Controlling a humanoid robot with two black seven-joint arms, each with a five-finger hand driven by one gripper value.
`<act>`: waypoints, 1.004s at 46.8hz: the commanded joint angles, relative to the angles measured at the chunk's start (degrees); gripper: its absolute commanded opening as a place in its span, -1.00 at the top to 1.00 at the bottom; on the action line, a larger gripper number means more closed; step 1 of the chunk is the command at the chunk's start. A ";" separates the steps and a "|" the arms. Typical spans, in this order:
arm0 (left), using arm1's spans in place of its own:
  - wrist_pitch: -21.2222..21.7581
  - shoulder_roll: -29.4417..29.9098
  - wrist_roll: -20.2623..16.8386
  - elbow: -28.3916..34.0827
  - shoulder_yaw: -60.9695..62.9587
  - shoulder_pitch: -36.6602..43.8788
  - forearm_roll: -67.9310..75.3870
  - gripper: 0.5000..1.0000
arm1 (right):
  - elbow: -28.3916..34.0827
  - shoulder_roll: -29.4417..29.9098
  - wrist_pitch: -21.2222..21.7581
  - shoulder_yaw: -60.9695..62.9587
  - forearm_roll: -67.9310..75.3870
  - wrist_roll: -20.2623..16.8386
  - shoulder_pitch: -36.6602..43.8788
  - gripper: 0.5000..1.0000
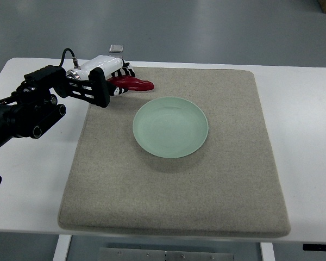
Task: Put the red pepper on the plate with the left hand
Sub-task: 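Carry the pepper with the left hand over the green plate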
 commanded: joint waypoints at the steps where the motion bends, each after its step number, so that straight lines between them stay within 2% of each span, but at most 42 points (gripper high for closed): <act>1: 0.19 0.18 -0.43 -2.48 -0.23 -0.33 0.08 1.00 | 0.04 0.00 0.00 0.00 0.00 0.00 0.00 -0.73; 14: -1.92 0.44 -0.78 -15.40 -0.24 -0.60 0.95 1.00 | 0.04 0.00 0.00 0.00 0.00 0.00 0.00 -0.73; 22: -5.17 0.35 -1.04 -19.80 -0.06 -0.25 4.20 1.00 | -0.05 0.00 0.00 0.00 0.00 0.00 0.00 -0.73; 33: -6.93 0.00 -1.75 -21.21 1.43 0.37 6.58 1.00 | 0.04 0.00 0.00 0.00 0.00 0.00 0.00 -0.73; 47: -7.02 0.00 -1.92 -21.21 3.72 0.54 10.45 1.00 | 0.04 0.00 0.00 0.00 0.00 0.00 0.00 -0.73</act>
